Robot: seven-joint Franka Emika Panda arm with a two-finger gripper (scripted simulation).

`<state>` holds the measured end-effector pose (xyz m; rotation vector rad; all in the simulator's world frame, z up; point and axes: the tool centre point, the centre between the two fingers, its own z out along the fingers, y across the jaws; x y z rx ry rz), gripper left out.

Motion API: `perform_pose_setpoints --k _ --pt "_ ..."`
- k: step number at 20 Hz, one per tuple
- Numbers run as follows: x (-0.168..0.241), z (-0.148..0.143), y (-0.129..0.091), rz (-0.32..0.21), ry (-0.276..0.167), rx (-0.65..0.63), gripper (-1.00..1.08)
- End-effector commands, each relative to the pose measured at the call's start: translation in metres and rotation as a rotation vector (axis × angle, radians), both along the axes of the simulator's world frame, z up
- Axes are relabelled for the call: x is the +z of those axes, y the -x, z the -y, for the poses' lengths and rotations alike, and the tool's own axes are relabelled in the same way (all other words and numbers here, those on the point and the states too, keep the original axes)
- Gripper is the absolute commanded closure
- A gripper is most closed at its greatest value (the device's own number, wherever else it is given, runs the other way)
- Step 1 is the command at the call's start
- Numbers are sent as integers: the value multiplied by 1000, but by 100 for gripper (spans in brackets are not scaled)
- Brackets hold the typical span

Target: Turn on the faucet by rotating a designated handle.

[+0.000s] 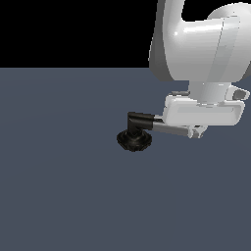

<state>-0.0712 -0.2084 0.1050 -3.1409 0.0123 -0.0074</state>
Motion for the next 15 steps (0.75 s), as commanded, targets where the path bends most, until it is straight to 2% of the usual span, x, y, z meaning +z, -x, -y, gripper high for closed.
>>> perform_pose_setpoints --k 1,15 --pt "-3 6 -7 -2 1 1 108" --pt "-4 37 -38 -5 1 -4 108"
